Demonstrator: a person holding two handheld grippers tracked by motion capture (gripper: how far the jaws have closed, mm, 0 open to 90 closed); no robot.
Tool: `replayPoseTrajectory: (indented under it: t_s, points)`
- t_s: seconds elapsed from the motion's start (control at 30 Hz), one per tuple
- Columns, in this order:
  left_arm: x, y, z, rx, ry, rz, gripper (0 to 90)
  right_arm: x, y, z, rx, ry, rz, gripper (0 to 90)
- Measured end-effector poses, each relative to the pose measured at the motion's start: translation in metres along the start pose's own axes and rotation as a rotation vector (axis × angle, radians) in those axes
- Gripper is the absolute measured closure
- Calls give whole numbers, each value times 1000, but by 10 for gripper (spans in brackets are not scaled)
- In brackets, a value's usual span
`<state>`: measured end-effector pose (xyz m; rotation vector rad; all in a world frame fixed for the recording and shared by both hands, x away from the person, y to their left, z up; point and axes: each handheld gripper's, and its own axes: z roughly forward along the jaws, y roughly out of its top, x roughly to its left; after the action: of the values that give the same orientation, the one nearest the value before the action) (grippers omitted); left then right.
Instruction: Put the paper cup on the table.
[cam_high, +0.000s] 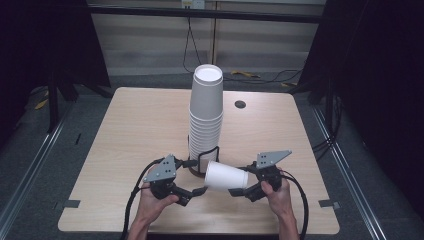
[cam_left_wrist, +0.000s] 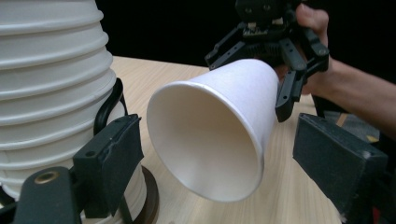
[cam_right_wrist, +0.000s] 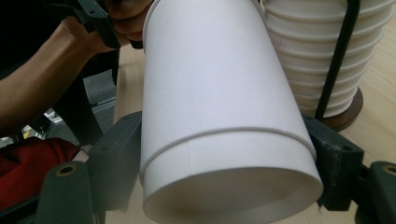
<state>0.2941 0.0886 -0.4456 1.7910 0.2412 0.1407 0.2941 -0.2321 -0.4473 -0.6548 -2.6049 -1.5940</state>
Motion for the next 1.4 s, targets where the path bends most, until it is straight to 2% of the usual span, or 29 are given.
replayPoseTrajectory:
  t_s: [0.1,0.3,0.4,0.57,0.67,0.73,0.93,1.03,1.1,1.2,1.4]
  points:
    - [-1,0,2,-9,-14,-1,154,0,-2,1,-11,3,-1,229]
    - [-1,-1,1,-21,-13,-6,153,1,-2,4,-44,9,-19,228]
    - [-2,-3,1,-24,-4,-6,153,1,-4,5,-74,31,-17,229]
    - [-2,-6,4,-31,-13,-16,153,-1,-10,5,-117,49,-1,229]
    - [-1,-7,7,-26,-23,-24,153,0,-11,5,-145,62,-14,229]
    - [0,-7,8,-37,-14,-37,152,1,-10,4,-159,72,-19,229]
    - [1,-8,11,-15,-32,-34,133,1,-10,5,-155,81,-27,230]
    - [3,-9,16,2,-12,-41,46,2,-9,6,-150,82,-33,230]
    - [3,-9,18,12,-15,-42,0,3,-8,7,-146,86,-40,229]
    - [4,-8,20,20,-26,-25,0,3,-7,8,-136,86,-49,229]
    - [3,-8,25,18,-50,-34,0,4,-5,11,-121,92,-61,229]
